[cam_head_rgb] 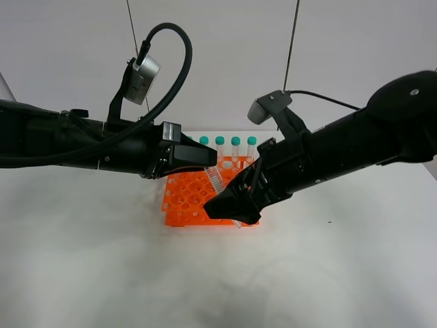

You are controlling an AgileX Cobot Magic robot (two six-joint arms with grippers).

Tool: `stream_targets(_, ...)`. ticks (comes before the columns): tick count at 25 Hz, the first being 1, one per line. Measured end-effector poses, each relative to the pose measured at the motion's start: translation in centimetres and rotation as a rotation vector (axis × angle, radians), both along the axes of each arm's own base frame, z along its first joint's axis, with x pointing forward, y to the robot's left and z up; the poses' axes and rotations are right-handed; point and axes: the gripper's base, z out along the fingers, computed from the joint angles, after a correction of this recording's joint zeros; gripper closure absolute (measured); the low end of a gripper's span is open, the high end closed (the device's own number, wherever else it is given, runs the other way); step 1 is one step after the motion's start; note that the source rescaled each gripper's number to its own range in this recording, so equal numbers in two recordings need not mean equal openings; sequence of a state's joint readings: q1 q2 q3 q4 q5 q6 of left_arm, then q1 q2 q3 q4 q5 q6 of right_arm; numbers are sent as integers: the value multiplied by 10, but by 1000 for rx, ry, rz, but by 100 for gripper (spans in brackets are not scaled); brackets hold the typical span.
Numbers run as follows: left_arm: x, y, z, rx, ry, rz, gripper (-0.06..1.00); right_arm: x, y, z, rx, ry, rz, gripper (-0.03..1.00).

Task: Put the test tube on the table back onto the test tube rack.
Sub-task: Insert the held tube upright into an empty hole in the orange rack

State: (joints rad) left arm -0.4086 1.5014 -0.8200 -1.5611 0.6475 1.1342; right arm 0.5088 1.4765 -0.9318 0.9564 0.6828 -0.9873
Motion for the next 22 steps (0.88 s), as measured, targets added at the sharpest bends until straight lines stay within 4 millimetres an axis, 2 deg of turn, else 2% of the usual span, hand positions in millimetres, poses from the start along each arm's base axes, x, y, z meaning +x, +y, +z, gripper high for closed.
stream_targets(6,0,0,0,-2,1,-2,94,5,-7,57,-175,56,-18,-3)
stream_targets(10,0,0,0,-2,1,-2,94,18,-22,75,-318,12,-182,-3)
stream_targets(15,0,0,0,-2,1,-2,94,42,-59,70,-405,29,-392,-3)
stream_targets(19,0,0,0,-2,1,-3,94,70,-105,52,-446,107,-552,-3)
stream_targets(22,0,0,0,-2,1,-3,94,82,-143,44,-461,155,-667,-3)
